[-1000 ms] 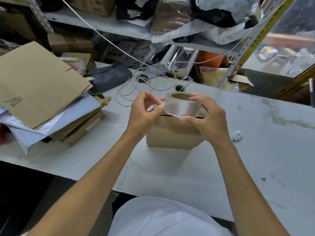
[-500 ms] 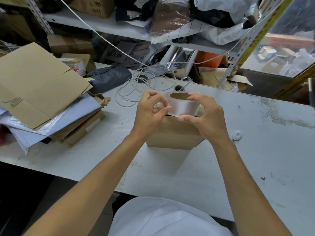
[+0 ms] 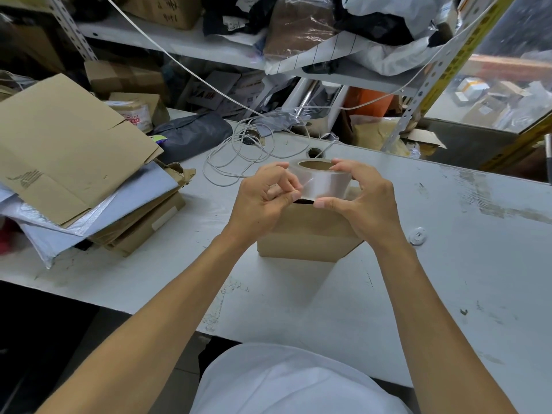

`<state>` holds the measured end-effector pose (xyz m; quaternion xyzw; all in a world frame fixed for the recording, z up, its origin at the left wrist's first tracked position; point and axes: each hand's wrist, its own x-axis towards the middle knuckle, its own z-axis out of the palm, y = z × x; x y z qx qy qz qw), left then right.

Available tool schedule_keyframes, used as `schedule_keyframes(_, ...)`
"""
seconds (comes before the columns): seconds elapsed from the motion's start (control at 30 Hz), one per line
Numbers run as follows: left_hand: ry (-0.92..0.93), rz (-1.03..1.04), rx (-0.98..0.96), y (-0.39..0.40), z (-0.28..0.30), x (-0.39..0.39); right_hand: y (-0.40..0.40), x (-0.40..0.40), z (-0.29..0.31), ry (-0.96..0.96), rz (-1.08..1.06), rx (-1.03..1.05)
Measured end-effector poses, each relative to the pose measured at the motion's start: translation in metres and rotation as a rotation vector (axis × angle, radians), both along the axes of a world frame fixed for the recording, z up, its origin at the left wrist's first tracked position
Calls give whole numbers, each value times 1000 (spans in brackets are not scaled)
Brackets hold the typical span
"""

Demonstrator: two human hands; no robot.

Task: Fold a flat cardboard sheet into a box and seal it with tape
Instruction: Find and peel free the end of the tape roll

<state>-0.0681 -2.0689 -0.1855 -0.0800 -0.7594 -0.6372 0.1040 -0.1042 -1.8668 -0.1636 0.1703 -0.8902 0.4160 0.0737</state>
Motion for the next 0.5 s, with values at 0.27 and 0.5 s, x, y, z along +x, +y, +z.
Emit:
schedule_keyframes(0.27, -100, 111, 165, -8, 5, -7, 3, -3, -4, 65, 82, 140)
schedule_keyframes(0.5, -14, 160, 207, 5, 39, -5, 4, 3, 27, 228, 95, 54)
